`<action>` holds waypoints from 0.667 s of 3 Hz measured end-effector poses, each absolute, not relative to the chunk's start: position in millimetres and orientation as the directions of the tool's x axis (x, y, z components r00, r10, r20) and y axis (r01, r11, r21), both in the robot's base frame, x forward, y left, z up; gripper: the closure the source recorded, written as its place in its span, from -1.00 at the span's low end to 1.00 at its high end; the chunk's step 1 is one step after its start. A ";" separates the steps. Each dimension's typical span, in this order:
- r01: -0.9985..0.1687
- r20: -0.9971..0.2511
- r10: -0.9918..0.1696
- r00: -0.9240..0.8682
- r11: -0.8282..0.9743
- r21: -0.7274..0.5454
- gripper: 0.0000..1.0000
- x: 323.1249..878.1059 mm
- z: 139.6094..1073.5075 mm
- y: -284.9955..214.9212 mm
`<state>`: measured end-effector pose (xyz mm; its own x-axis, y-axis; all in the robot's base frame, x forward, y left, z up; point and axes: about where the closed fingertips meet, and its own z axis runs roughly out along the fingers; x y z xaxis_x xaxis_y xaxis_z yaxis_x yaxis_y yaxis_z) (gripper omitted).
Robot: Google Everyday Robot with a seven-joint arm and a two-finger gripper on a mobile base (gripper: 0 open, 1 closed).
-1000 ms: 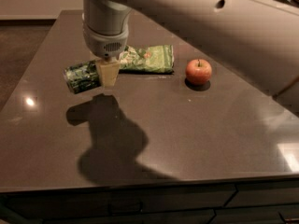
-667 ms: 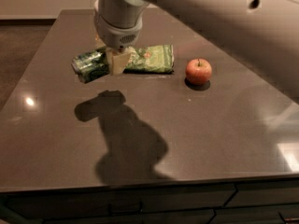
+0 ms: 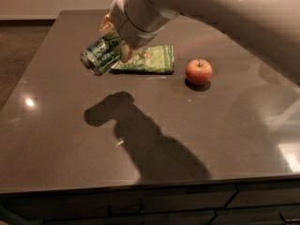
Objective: Place green can upright
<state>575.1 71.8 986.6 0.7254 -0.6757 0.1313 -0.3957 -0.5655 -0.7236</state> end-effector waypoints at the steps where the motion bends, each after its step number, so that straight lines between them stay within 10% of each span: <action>1: -0.261 0.211 -0.623 0.753 -0.578 -0.773 1.00 570.8 996.9 68.8; 2: -0.137 0.290 -0.582 0.760 -0.580 -0.803 1.00 566.1 1003.3 69.4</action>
Offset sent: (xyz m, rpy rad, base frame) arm -0.0126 -0.0040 0.0226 0.0504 -0.3925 0.2029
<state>566.1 69.4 1003.3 0.7597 -0.5818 0.2905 -0.1372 -0.5800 -0.8030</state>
